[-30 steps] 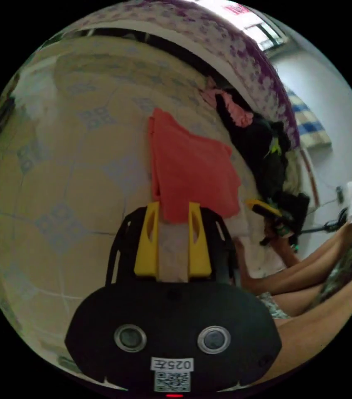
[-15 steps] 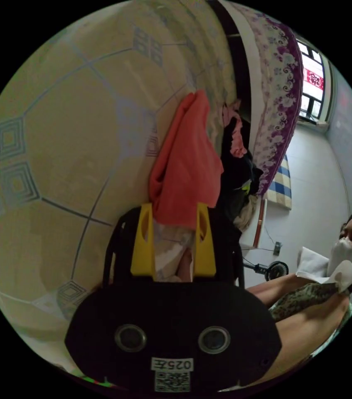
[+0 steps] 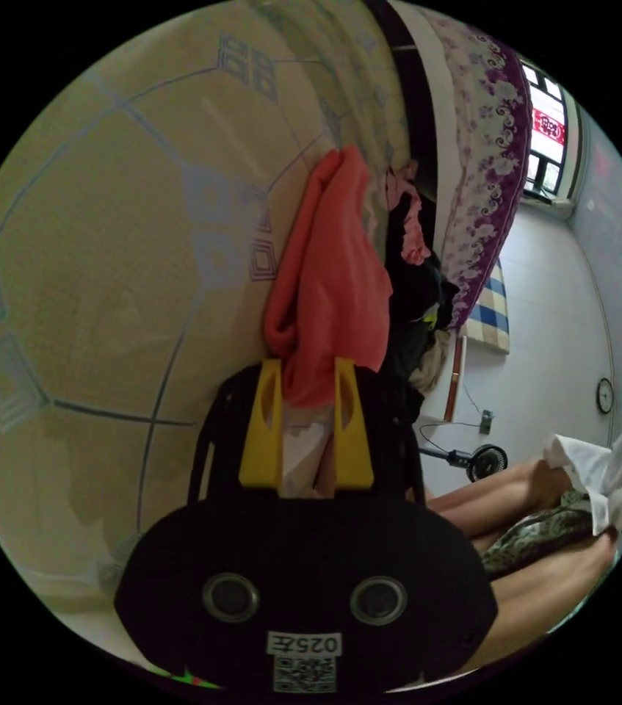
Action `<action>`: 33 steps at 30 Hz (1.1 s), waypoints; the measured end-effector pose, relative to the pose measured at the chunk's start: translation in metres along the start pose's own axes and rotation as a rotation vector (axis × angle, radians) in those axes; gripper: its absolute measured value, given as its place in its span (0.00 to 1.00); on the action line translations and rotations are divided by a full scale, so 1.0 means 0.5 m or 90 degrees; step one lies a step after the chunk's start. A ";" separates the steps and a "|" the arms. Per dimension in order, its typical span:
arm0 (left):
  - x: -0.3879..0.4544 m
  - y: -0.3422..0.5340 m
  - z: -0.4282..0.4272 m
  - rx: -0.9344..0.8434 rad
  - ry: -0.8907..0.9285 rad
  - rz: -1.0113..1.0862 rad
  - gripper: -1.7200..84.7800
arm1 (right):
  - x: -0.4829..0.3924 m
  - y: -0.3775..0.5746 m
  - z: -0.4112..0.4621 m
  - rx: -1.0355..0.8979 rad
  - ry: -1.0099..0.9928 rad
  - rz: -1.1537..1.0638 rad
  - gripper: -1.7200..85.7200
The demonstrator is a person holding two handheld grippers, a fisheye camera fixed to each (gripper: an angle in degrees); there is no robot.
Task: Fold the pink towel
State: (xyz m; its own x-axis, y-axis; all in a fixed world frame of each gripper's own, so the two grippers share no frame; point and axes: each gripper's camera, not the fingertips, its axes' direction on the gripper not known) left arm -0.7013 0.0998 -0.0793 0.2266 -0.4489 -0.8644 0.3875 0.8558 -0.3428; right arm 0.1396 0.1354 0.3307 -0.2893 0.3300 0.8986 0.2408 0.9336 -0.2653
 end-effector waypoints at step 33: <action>0.008 1.121 -1.043 0.767 -0.020 -0.198 0.02 | -0.492 -0.158 1.764 -0.815 0.108 -0.453 0.10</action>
State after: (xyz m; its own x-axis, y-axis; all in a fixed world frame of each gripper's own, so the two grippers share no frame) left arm -0.9493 0.7119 -0.4670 -0.0066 -0.6097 -0.7926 0.9974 -0.0610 0.0386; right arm -0.6256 0.1035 -0.1779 -0.6073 -0.2388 0.7577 0.7601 0.1026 0.6416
